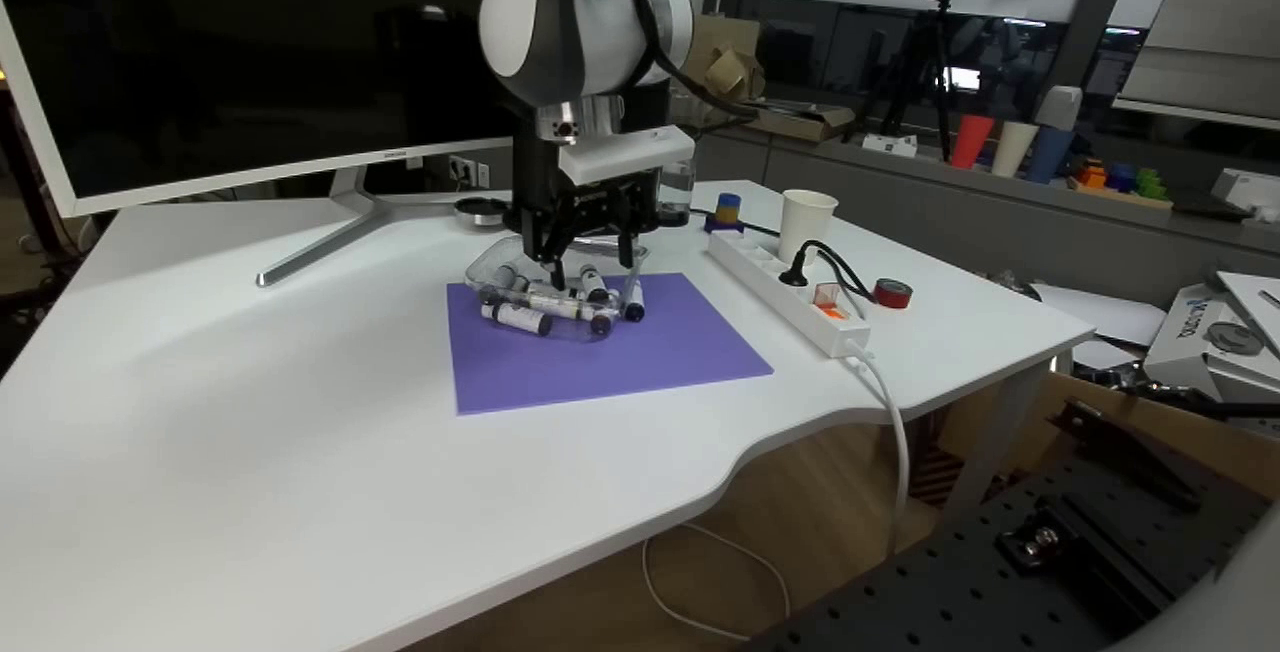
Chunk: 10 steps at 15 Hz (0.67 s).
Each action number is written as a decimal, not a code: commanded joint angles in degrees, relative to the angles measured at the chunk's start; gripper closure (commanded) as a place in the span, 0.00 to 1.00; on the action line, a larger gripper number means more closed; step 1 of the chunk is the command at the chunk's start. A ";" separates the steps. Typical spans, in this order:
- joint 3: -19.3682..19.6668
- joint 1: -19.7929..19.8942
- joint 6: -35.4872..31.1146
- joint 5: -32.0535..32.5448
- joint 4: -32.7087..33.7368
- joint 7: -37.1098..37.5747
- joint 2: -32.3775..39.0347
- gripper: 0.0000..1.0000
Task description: Remove the white object from the plastic container.
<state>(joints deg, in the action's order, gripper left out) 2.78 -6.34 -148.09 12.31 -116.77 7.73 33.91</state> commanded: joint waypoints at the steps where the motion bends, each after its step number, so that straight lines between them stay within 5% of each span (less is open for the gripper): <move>1: 0.07 1.41 -0.41 -1.88 2.16 -1.17 2.13 0.00; 5: -0.09 1.71 -0.51 -2.79 3.00 -1.83 3.22 0.00; 6: -0.19 1.77 -0.38 -3.10 3.26 -2.06 3.41 0.25; 10: -0.36 1.42 -0.29 -3.24 3.75 -2.50 3.66 0.47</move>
<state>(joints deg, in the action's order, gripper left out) 2.64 -5.20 -148.87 9.91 -114.74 6.47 36.31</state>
